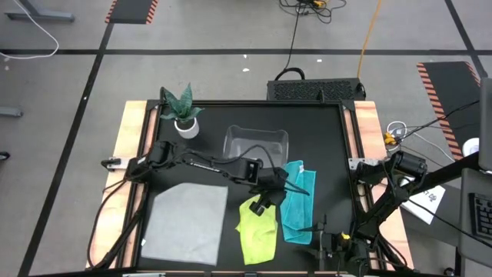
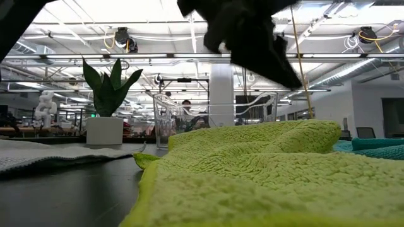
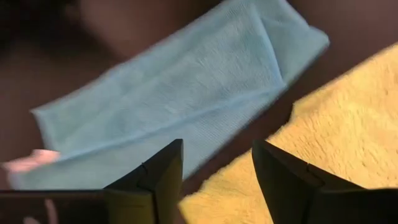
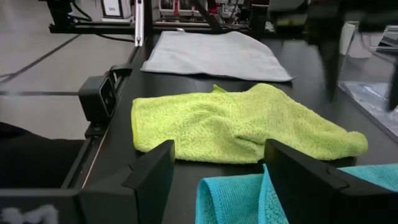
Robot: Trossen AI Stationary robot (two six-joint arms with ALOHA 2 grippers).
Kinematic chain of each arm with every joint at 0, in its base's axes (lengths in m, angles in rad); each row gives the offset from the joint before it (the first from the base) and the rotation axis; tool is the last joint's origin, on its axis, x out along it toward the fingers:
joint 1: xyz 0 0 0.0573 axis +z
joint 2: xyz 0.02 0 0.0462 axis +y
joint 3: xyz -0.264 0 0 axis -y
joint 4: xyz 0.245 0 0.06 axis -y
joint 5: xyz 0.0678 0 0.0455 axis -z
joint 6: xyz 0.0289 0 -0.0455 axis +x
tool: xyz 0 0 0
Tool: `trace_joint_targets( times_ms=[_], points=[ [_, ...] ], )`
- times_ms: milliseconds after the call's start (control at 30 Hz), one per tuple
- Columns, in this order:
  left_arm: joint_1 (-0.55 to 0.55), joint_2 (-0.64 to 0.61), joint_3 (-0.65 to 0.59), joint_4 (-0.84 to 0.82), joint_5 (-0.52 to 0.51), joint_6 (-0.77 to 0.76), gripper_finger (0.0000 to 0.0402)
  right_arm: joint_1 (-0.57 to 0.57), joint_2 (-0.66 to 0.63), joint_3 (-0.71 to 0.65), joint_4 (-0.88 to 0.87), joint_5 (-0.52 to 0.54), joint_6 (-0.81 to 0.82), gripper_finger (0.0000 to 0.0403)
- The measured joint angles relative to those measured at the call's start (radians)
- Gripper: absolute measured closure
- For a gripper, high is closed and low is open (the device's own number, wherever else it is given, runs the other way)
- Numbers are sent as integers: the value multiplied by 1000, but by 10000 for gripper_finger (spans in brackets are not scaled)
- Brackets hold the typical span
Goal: Fold microfiber towels
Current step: Fold the blue towel
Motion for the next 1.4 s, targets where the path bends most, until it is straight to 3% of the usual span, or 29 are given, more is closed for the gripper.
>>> trace_joint_targets(
  times_ms=[167,333,467,533,733,933,1100,1167,1300,1400],
  points=[
    [-37,-128,2,-61,-60,-36,254,0,0,0,-11,-1,-9,167],
    [-103,-292,-4,-138,-149,-138,322,0,0,0,-7,-2,-46,183],
    [-168,-430,-56,-99,-231,-228,385,0,1,0,0,-1,-55,201],
    [-204,-503,-119,-13,-245,-268,395,0,1,0,2,-10,-55,210],
    [-280,-726,-407,246,-409,-325,389,0,1,0,11,-33,-56,234],
    [-256,-928,-766,519,-442,-351,396,-8,-7,0,12,-54,-98,252],
    [-231,-1085,-1036,668,-572,-368,397,-33,-54,0,13,-58,-191,261],
    [-230,-1150,-1135,735,-590,-373,399,-48,-77,0,3,-107,-229,265],
    [-230,-1255,-1326,871,-594,-405,393,-108,-110,0,-1,-302,-270,273],
    [-230,-1302,-1435,933,-599,-417,398,-152,-144,0,-38,-350,-259,282]
  ],
)
